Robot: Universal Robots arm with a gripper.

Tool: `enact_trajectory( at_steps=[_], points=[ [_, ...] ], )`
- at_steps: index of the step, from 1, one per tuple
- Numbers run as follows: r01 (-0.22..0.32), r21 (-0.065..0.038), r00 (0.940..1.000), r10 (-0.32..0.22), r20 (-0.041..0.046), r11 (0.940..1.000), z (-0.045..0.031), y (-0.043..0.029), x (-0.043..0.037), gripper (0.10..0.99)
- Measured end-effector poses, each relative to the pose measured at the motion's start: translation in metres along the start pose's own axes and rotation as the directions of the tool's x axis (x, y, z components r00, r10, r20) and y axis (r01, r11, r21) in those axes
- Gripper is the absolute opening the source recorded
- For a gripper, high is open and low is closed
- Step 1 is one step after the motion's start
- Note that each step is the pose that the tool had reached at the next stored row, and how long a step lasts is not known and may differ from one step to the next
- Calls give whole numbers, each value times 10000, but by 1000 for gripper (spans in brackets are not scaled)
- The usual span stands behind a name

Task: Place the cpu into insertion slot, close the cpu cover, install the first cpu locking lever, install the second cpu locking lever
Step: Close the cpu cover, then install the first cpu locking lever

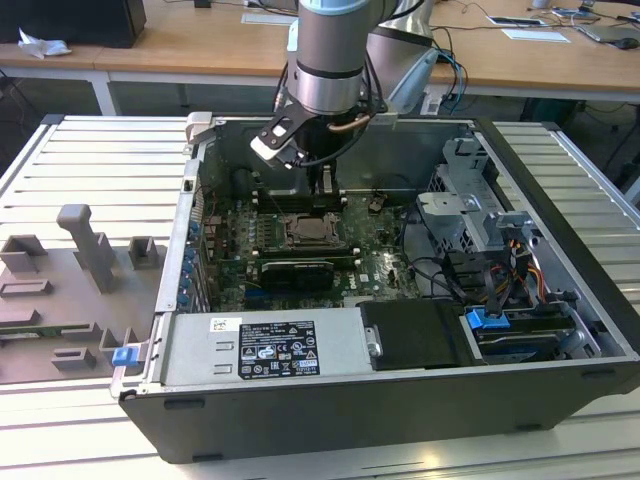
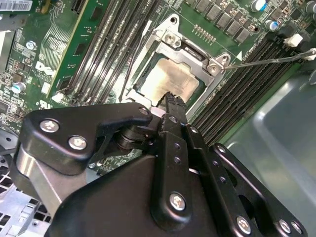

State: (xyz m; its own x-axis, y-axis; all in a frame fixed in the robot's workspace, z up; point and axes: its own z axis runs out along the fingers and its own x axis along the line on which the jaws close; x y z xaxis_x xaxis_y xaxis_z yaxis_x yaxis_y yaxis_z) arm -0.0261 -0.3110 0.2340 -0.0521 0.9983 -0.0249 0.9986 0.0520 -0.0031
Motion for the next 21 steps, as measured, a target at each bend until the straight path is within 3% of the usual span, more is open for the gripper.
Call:
enact_trajectory(
  at_steps=[10,18,19,20,21],
  points=[
    [2,-2,10000,-2,-2,10000,-32,-59,3,106],
    [2,-2,10000,-2,3,10000,-221,-62,4,106],
    [2,-2,10000,-2,6,10000,-253,-62,4,106],
    [18,-1,10000,-18,25,10000,-334,-63,5,106],
    [114,-5,9999,-114,25,9999,-334,-62,5,106]
  ],
)
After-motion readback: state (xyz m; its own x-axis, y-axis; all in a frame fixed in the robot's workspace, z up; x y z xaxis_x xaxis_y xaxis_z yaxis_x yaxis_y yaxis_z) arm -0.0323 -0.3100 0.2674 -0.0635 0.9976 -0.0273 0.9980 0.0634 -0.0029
